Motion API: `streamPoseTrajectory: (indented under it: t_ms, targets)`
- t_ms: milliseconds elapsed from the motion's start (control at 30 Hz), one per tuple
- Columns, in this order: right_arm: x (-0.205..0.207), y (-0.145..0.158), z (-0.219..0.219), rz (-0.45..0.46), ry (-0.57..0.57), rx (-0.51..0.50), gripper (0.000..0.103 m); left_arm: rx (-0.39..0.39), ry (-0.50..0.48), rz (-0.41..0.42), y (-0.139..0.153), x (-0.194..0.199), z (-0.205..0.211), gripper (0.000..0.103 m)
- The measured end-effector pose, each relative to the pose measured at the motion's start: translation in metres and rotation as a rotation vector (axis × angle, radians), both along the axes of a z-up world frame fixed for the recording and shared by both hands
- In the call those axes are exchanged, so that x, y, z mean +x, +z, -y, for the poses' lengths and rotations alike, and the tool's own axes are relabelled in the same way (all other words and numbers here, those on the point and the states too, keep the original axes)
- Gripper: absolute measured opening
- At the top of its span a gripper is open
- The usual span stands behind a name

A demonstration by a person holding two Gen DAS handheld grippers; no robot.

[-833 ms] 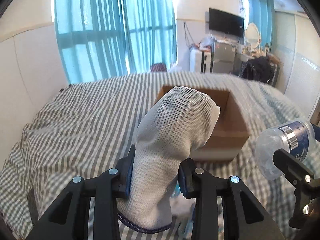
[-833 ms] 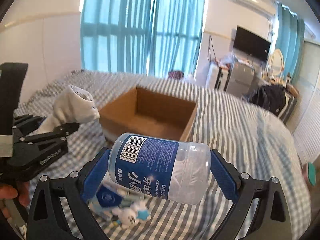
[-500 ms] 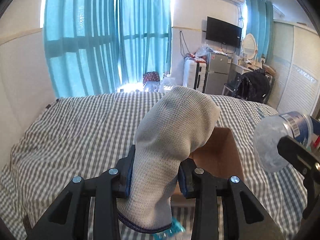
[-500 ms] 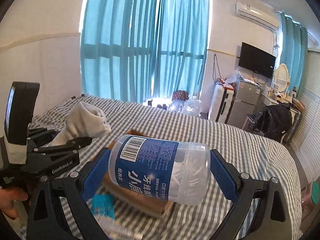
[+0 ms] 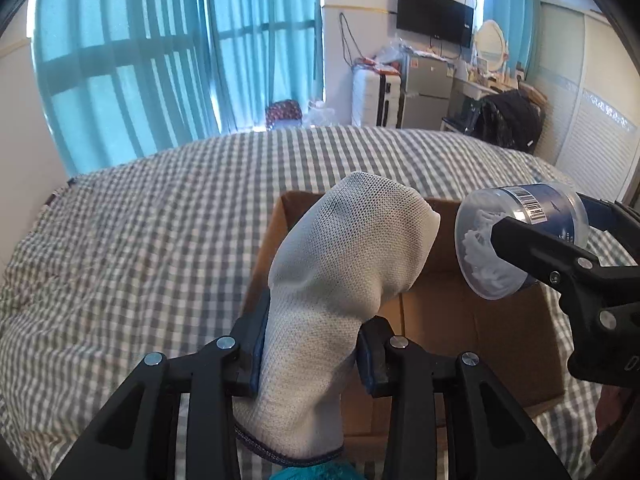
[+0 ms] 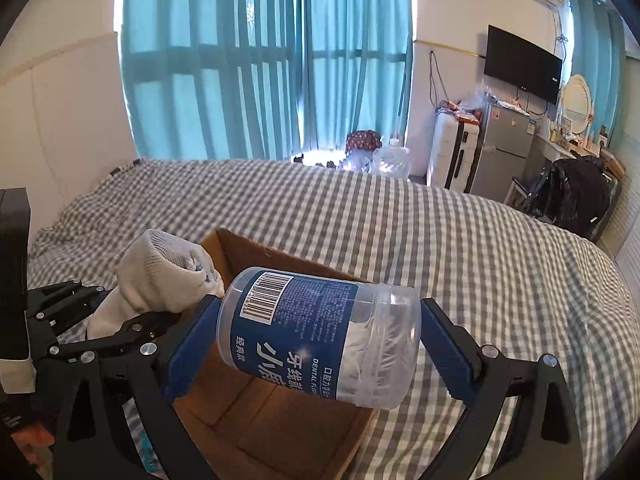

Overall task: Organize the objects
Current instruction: 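Carry the sock and bottle into the box and open both tools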

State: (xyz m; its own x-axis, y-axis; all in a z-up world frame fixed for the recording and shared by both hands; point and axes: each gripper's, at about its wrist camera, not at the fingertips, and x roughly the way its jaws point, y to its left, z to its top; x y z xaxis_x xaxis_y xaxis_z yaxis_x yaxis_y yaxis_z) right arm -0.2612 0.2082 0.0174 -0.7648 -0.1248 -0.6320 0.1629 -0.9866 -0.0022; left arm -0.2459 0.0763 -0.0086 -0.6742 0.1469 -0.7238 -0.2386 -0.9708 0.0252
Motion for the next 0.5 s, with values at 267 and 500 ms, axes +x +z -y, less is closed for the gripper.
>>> streamPoseTrajectory:
  t_ms: [267, 500]
  targets:
    - [-0.009, -0.015, -0.005, 0.054, 0.001, -0.025, 0.099, 0.008, -0.026, 0.043, -0.017, -0.002, -0.009, 0.070]
    - [0.023, 0.021, -0.003, -0.032, -0.030, 0.014, 0.103, 0.030, -0.029, -0.012, 0.021, 0.029, -0.006, 0.101]
